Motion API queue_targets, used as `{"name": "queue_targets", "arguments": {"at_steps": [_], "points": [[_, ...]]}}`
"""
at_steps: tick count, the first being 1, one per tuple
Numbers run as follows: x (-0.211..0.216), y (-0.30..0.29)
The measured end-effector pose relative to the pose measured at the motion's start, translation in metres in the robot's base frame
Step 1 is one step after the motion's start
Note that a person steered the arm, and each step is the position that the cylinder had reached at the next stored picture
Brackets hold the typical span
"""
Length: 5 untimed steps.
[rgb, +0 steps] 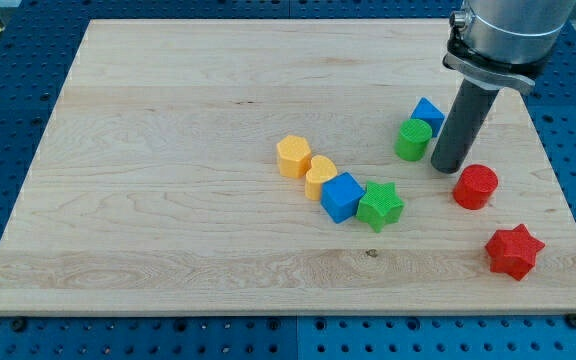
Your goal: Place the red circle above the red star
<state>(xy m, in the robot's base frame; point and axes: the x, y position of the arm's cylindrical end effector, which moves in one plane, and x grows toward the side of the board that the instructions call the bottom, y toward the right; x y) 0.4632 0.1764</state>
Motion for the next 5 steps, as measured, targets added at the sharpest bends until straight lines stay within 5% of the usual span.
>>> {"name": "queue_targets", "arguments": {"at_steps": [5], "points": [[0.0067,0.0227]]}}
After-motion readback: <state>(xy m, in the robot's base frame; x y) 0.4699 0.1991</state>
